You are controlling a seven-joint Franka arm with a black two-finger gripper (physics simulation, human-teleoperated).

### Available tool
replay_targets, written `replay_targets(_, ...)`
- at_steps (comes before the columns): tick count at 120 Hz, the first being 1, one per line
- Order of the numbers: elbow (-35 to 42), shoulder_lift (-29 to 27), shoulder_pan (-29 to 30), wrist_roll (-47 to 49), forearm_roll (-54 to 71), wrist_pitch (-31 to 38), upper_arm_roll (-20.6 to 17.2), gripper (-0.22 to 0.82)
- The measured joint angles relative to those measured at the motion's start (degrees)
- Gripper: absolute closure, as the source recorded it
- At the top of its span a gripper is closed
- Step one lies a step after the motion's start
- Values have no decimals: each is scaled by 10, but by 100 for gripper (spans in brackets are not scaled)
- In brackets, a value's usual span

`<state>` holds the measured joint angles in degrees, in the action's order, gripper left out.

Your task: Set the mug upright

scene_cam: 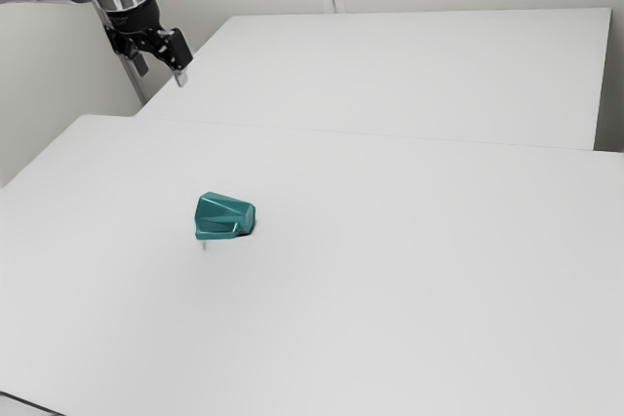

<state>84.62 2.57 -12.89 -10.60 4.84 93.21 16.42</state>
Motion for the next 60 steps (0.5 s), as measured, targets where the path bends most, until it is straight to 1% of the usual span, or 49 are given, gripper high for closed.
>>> replay_targets(38, 11, 1, -1, 2, 2, 7, 6, 2)
replay_targets(47, 18, 0, -6, 3, -1, 9, 14, 2)
replay_targets(60, 39, -4, -15, 4, -16, 19, 37, 2)
